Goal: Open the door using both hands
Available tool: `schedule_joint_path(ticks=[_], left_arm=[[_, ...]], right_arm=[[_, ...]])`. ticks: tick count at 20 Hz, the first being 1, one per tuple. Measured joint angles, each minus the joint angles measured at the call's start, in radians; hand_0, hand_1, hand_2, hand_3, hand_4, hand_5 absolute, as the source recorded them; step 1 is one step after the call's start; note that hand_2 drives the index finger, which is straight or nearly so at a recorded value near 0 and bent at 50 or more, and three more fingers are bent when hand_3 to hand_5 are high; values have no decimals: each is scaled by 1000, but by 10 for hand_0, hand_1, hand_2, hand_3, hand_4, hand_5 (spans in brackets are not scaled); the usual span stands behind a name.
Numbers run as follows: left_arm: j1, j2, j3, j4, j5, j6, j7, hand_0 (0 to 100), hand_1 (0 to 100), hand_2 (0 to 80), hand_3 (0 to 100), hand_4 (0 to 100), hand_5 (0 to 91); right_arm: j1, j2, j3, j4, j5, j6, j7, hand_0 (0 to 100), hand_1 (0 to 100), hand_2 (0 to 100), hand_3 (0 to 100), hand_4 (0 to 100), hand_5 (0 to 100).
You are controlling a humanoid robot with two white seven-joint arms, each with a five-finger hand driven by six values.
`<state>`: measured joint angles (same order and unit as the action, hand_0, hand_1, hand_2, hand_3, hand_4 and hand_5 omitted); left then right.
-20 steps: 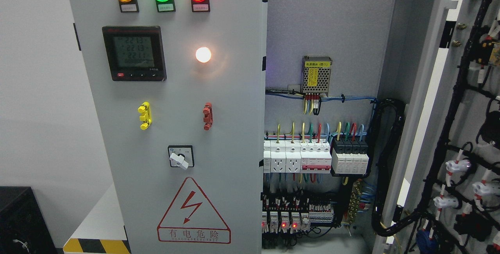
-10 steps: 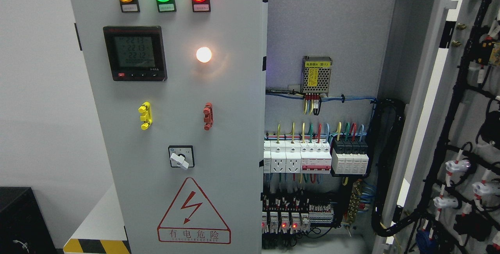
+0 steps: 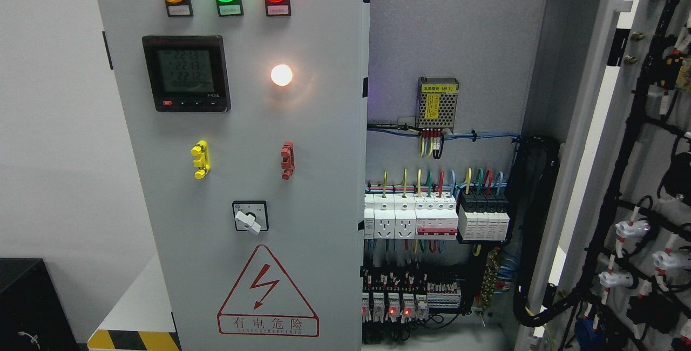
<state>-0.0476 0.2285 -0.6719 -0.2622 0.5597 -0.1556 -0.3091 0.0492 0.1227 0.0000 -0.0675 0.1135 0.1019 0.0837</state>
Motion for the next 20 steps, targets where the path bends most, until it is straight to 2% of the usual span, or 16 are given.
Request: schedule_joint_path(ticks=[3, 6, 9, 12, 16, 18, 20], left_arm=[[-7, -70, 84, 125, -46, 20, 128, 0, 0, 0, 0, 0, 0], [-11, -128, 176, 219, -158, 32, 181, 0, 0, 0, 0, 0, 0], [-12, -172, 270, 285, -269, 35, 203, 0, 0, 0, 0, 0, 0], [-13, -207, 363, 332, -347, 36, 214, 0, 0, 0, 0, 0, 0], [-13, -241, 459, 376, -405, 37, 217, 0, 0, 0, 0, 0, 0], [-13, -254, 495, 392, -421, 42, 218, 0, 0, 0, 0, 0, 0], [-13, -266, 524, 405, -432, 38, 214, 0, 0, 0, 0, 0, 0]], right_arm=[[0, 0, 0, 0, 0, 0, 0, 0, 0, 0, 0, 0, 0], [0, 0, 0, 0, 0, 0, 0, 0, 0, 0, 0, 0, 0], [0, 0, 0, 0, 0, 0, 0, 0, 0, 0, 0, 0, 0], [0, 0, 0, 0, 0, 0, 0, 0, 0, 0, 0, 0, 0], [2, 0, -8, -3, 0, 0, 0, 0, 0, 0, 0, 0, 0], [14, 0, -8, -20, -2, -33, 0, 0, 0, 0, 0, 0, 0], [57, -2, -6, -86, -4, -98, 0, 0, 0, 0, 0, 0, 0]])
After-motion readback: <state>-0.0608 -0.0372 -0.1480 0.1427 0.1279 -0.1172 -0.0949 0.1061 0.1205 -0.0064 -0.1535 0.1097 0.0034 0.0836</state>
